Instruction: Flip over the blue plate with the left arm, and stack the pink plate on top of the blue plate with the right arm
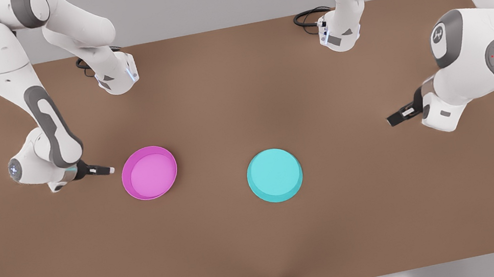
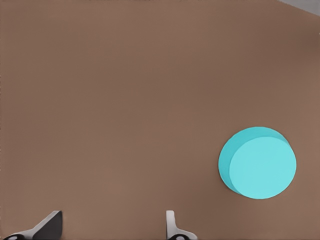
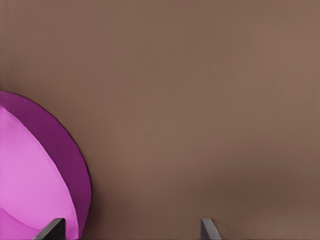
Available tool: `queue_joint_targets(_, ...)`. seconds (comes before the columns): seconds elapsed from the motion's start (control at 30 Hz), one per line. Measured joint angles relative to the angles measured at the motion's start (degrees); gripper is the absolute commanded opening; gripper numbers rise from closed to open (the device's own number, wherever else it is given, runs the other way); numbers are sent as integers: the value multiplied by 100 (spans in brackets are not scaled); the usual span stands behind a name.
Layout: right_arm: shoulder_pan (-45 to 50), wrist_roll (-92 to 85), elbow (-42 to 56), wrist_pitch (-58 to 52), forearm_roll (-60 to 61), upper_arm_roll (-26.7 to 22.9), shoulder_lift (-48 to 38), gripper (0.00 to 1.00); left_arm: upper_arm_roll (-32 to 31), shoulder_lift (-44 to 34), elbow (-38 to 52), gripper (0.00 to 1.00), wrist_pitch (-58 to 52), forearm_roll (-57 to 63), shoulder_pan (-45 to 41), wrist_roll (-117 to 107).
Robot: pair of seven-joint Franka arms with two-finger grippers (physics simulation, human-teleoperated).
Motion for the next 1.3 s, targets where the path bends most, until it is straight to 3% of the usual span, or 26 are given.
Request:
queue_joint_targets(0.13, 653, -135, -407, 1097, 410, 165, -354, 100, 42, -40, -32, 100, 13, 66, -33, 376)
queue_joint_targets(0.27, 678, -258, -517, 1728, 593, 175, -247, 100, 44, -63, -64, 100, -69, 90, -62, 664)
queue_joint_targets(0.7, 870, -525, -517, 2295, 864, 228, 109, 100, 45, -38, -66, 100, -332, 100, -71, 1246)
queue_joint_targets(0.8, 870, -586, -516, 2312, 895, 230, 116, 47, 35, -42, -64, 100, -367, 97, -74, 1317)
queue_joint_targets(0.83, 869, -613, -514, 2312, 907, 230, 117, 38, 31, -53, -63, 100, -377, 96, -78, 1335)
queue_joint_targets(1.0, 874, -743, -503, 2306, 936, 231, 137, 23, 27, -95, -38, 100, -468, 93, -80, 1399)
queue_joint_targets(1.3, 755, -946, -363, 2052, 919, 228, -14, 21, -42, -156, 19, 100, -633, -297, -78, 1479)
